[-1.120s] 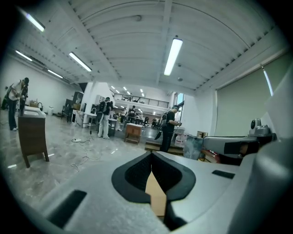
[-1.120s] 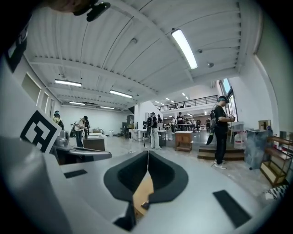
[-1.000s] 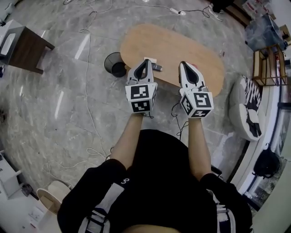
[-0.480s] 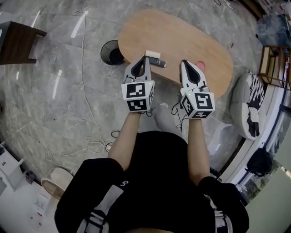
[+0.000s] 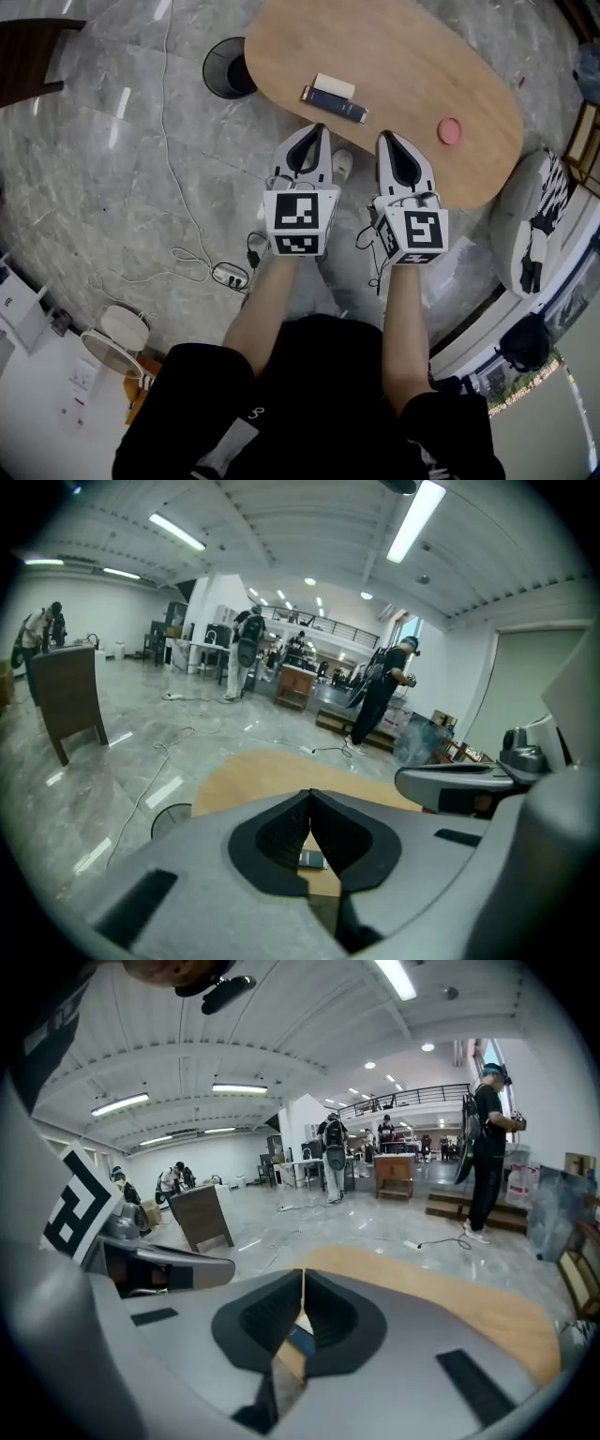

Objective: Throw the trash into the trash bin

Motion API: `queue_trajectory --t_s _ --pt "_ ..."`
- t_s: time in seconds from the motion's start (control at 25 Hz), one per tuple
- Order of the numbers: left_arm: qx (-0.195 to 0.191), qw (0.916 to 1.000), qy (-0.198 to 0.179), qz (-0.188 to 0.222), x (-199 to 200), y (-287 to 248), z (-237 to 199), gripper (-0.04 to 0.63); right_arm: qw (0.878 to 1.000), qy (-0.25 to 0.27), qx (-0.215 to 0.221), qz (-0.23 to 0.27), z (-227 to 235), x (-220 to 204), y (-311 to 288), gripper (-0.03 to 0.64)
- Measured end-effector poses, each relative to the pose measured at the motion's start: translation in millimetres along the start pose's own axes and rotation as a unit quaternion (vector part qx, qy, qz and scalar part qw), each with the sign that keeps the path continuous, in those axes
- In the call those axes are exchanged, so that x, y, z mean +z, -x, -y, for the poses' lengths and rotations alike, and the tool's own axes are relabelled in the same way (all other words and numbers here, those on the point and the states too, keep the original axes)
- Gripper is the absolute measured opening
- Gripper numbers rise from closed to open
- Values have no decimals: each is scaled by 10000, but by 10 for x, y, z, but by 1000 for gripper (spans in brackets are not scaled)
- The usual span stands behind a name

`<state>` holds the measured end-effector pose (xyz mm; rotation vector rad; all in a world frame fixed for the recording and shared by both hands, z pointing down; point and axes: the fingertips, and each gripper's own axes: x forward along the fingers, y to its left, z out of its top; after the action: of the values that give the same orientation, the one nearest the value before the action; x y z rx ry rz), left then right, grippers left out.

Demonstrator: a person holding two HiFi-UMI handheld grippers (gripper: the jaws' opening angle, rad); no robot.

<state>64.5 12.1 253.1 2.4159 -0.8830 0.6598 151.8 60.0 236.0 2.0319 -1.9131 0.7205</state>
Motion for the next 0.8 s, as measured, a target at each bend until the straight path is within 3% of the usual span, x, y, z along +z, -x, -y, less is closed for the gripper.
queue_trajectory --t_s 0.28,0.6,0.72,0.8 --pt "232 9989 334 -225 -662 -487 -163 6 9987 154 193 -454 175 -823 -539 12" --pt "417 9970 441 -471 -1290 -899 -358 6 9865 785 892 -1128 269 -1702 -992 18" --pt "529 9963 448 -518 -1421 -980 -446 6 9766 1080 1094 -1506 320 -2018 -1190 185" --pt "593 9958 428 -547 -1477 -1002 -495 6 9677 1442 1125 -1736 371 -2193 -1322 189"
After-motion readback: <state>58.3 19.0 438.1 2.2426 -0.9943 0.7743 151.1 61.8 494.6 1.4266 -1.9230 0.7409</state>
